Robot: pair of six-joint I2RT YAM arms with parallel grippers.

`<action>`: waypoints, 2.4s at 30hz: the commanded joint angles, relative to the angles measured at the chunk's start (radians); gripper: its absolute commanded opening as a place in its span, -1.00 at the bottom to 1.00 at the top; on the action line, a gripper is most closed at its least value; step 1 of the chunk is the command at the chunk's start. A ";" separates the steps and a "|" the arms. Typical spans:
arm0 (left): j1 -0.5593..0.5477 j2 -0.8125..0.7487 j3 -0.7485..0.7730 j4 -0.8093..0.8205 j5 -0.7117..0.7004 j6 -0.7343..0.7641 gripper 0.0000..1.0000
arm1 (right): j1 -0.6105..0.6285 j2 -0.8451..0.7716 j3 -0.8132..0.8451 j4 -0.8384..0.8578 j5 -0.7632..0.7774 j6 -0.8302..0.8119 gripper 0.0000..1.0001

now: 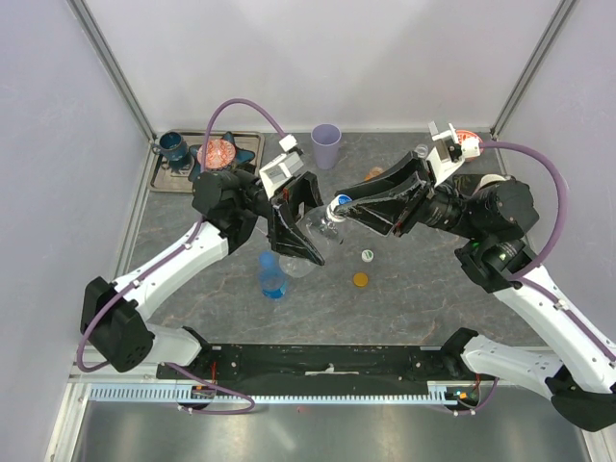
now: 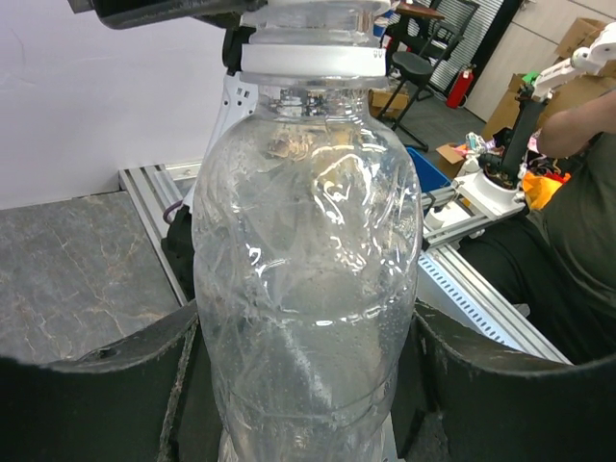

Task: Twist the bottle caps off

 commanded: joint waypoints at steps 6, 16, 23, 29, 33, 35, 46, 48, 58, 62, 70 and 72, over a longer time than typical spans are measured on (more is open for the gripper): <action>0.049 -0.025 -0.027 -0.265 -0.095 0.199 0.00 | 0.035 -0.071 0.025 0.244 -0.071 0.216 -1.00; 0.051 -0.071 0.071 -0.842 -0.324 0.579 0.01 | 0.035 -0.022 0.230 -0.337 0.091 -0.127 -1.00; 0.051 -0.097 0.098 -0.952 -0.490 0.690 0.01 | 0.034 0.022 0.250 -0.459 0.184 -0.189 -1.00; 0.051 -0.098 0.109 -0.960 -0.478 0.695 0.01 | 0.035 0.048 0.275 -0.480 0.205 -0.190 -0.85; 0.051 -0.101 0.101 -0.960 -0.469 0.699 0.01 | 0.035 0.059 0.280 -0.486 0.225 -0.184 -0.76; 0.049 -0.106 0.098 -0.960 -0.463 0.702 0.01 | 0.035 0.059 0.281 -0.488 0.234 -0.184 -0.73; 0.049 -0.137 0.062 -0.914 -0.424 0.701 0.04 | 0.035 0.064 0.290 -0.491 0.284 -0.170 -0.36; 0.049 -0.141 0.057 -0.911 -0.417 0.699 0.04 | 0.035 0.065 0.292 -0.492 0.291 -0.169 -0.27; 0.049 -0.155 0.028 -0.869 -0.391 0.688 0.05 | 0.035 0.062 0.289 -0.502 0.340 -0.166 0.05; 0.049 -0.158 0.020 -0.857 -0.385 0.679 0.06 | 0.035 0.062 0.289 -0.502 0.343 -0.164 0.08; 0.049 -0.158 0.016 -0.846 -0.377 0.673 0.06 | 0.035 0.067 0.293 -0.509 0.357 -0.164 0.19; 0.049 -0.158 0.014 -0.846 -0.375 0.671 0.06 | 0.035 0.068 0.293 -0.512 0.357 -0.164 0.18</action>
